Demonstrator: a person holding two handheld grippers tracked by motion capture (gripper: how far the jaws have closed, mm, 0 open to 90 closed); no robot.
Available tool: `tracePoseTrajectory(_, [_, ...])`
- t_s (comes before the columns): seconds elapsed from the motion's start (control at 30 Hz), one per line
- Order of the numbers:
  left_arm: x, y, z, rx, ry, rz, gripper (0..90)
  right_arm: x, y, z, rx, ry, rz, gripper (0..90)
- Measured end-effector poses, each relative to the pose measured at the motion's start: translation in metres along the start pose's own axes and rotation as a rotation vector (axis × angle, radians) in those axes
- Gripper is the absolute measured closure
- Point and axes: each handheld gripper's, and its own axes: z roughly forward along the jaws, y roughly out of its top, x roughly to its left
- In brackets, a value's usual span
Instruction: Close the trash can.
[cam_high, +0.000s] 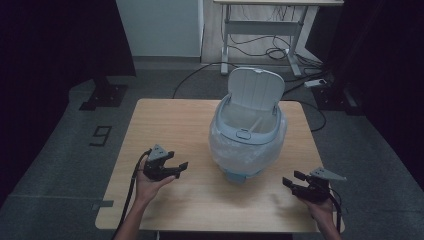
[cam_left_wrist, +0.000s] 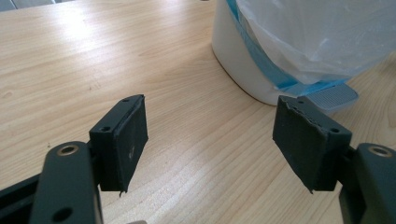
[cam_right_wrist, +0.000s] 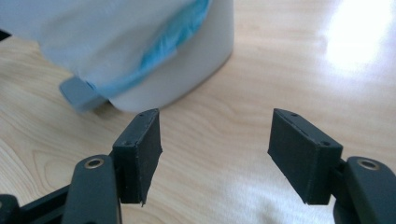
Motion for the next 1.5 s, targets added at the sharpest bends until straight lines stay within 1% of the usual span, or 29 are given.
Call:
tracePoseTrajectory(0.1, [0.0,-0.002,-0.001,-0.004,-0.009,-0.008,26.3,0.003,0.01,-0.004,-0.024,-0.002,-0.006,34.1])
tracePoseTrajectory(0.17, [-0.002,-0.004,0.0,0.007,0.005,0.007,26.3,0.005,0.017,-0.007,-0.033,0.006,-0.019,34.1])
tracePoseTrajectory(0.23, [-0.003,-0.005,0.0,0.012,0.005,0.012,26.3,0.006,0.025,-0.009,-0.041,0.0,-0.039,34.1])
tracePoseTrajectory(0.3, [-0.003,-0.005,0.001,0.013,0.003,0.012,26.3,0.005,0.033,-0.011,-0.051,-0.003,-0.037,34.1])
tracePoseTrajectory(0.53, [-0.004,-0.007,0.0,0.014,-0.007,0.006,26.4,0.003,0.061,-0.02,-0.093,0.023,-0.014,34.6])
tracePoseTrajectory(0.73, [-0.003,-0.008,0.0,0.009,-0.018,-0.01,26.6,0.007,0.083,-0.021,-0.108,0.04,-0.035,34.2])
tracePoseTrajectory(0.93, [-0.005,-0.009,0.003,0.022,-0.023,-0.005,26.6,0.009,0.11,-0.024,-0.142,0.061,-0.034,33.9])
tracePoseTrajectory(1.03, [-0.005,-0.009,0.004,0.023,-0.038,-0.021,26.7,0.01,0.121,-0.025,-0.154,0.082,-0.025,34.0])
tracePoseTrajectory(1.2, [-0.007,-0.009,0.007,0.031,-0.046,-0.023,27.0,0.015,0.14,-0.026,-0.157,0.096,-0.04,34.0])
tracePoseTrajectory(1.33, [-0.008,-0.009,0.008,0.038,-0.05,-0.024,27.1,0.018,0.153,-0.026,-0.163,0.093,-0.055,34.0])
tracePoseTrajectory(1.37, [-0.008,-0.009,0.009,0.037,-0.054,-0.031,27.1,0.018,0.156,-0.026,-0.165,0.092,-0.058,34.0])
tracePoseTrajectory(1.5, [-0.007,-0.009,0.008,0.04,-0.058,-0.036,27.1,0.02,0.168,-0.024,-0.168,0.094,-0.06,34.0])
